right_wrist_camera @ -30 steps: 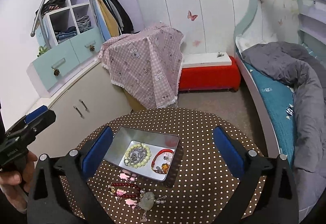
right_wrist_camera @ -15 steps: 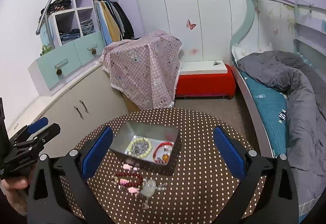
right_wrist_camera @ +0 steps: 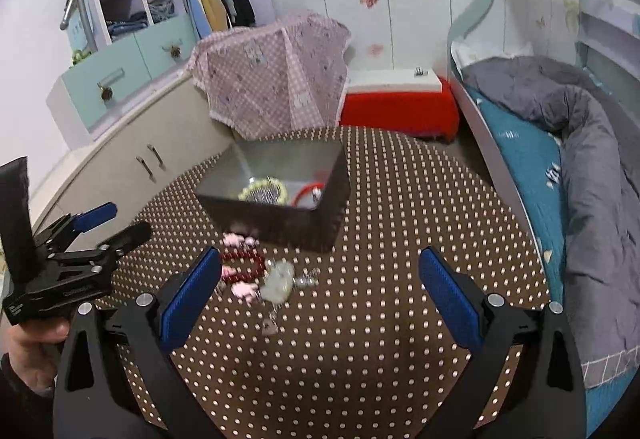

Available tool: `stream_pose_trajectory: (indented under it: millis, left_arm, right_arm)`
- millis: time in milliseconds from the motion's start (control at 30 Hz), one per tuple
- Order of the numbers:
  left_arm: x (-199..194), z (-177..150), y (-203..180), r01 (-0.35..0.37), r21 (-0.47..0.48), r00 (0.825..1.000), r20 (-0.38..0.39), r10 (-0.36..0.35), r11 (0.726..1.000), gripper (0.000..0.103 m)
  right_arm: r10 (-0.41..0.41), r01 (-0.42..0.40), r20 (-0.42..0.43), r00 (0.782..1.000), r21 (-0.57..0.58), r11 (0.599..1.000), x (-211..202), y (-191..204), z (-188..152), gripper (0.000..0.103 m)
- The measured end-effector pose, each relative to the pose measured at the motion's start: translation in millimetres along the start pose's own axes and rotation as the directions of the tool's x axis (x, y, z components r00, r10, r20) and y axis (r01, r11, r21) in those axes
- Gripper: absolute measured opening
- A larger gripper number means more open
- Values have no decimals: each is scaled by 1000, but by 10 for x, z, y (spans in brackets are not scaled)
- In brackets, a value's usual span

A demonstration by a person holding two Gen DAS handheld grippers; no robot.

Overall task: Organize jewelry
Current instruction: 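Move the open left tool back over the remaining jewelry, then grasp dark red bead bracelet with left tool while right tool grasps jade pendant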

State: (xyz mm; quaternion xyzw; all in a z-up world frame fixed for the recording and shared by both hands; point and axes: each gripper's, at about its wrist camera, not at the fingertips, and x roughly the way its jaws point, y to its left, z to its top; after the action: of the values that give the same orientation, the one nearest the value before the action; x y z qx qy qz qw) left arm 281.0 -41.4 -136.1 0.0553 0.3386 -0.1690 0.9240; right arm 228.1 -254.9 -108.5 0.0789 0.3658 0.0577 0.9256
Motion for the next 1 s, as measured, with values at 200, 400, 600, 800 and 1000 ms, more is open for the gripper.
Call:
stream_pose_trajectory:
  millis: [200, 400, 600, 800, 1000]
  left_arm:
    - [304, -70, -69, 18, 36, 997, -75, -16, 999, 91]
    - [557, -107, -233, 26, 145, 989, -146, -5, 989, 84]
    - [768, -92, -311, 83, 211, 972, -232, -32, 974, 49]
    - [743, -94, -367, 183, 245, 957, -267, -115, 952, 19]
    - [613, -178, -362, 229, 142, 955, -223, -194, 963, 7]
  right_arm:
    - [-4, 4, -39, 999, 5, 1000, 123, -18, -112, 95]
    - [0, 1, -69, 998, 15, 1000, 205, -45, -171, 95]
    - [-3, 5, -80, 997, 17, 1000, 228, -61, -205, 95]
    - [3, -2, -99, 995, 11, 1000, 314, -29, -230, 95]
    - [9, -13, -119, 993, -36, 999, 478, 98, -227, 90]
